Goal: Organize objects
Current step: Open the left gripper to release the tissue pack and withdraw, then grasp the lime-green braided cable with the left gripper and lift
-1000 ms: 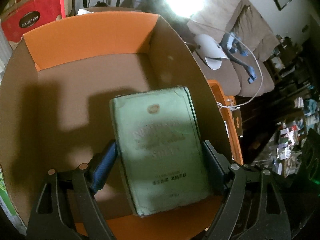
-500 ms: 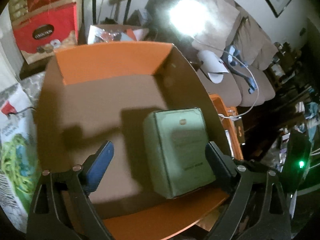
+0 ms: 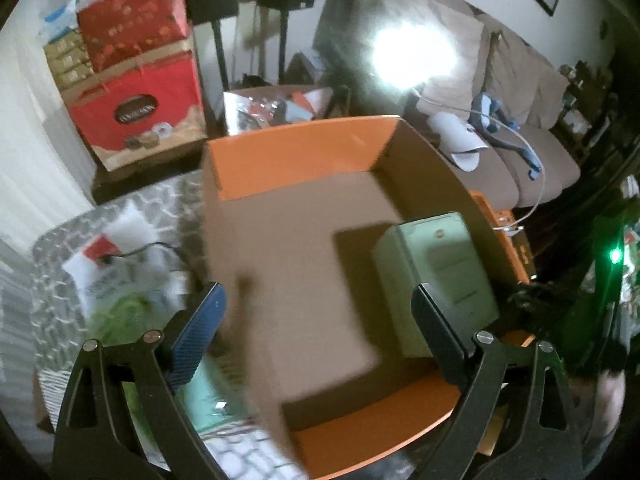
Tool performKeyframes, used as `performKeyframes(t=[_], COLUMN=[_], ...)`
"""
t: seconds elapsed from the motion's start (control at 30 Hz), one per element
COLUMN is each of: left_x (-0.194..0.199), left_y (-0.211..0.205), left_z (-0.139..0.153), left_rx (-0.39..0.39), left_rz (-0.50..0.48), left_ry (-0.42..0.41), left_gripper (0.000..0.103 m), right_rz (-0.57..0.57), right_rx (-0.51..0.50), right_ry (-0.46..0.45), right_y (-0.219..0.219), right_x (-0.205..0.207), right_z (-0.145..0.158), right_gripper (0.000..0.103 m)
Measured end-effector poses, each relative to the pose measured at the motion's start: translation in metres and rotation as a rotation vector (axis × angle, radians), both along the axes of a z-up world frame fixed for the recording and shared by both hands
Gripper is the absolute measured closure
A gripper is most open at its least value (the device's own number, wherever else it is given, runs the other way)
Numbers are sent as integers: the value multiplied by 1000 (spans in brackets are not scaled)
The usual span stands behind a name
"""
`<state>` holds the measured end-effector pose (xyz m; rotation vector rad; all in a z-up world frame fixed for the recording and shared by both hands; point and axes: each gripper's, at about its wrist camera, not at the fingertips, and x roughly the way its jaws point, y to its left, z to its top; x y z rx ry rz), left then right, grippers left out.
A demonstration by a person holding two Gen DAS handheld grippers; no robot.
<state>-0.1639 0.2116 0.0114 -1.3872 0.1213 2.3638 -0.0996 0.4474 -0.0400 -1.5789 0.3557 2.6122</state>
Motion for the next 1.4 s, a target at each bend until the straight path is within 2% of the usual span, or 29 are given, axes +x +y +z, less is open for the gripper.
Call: performKeyframes(t=[0.33,0.47,0.67,0.83,1.07,1.3,1.33,1.4], left_x=[-8,-12,-11,-10,-11,-14,-14,-14], left_y=[-97,-136,-169,-174,-159,-144,-143,-142], left_z=[-2,-11,-26,-42,-71,-91,-92,-93], left_rx=[-64,-77,-87,-86,-116,-177,-180,-184], left_rz=[118,168,202,179,134,115,116,115], left_ry=[36,20,-14,-48,-93,-106,-103,-101], left_gripper=[10,10,10,10,10,10,11,21], right_rz=[-3,-3,-4,-12,-16,-17,-17,-17], right_rx=[1,1,3,2,11,11,10,11], right_ry=[8,7,6,7,4,3,4,4], right_y=[0,0,0,2,-2,-2,-2,-2], right_x=[0,0,0,-1,0,0,0,0], right_z=[1,1,1,1,0,-1,0,0], right_gripper=[90,90,90,90,89,89,89,89])
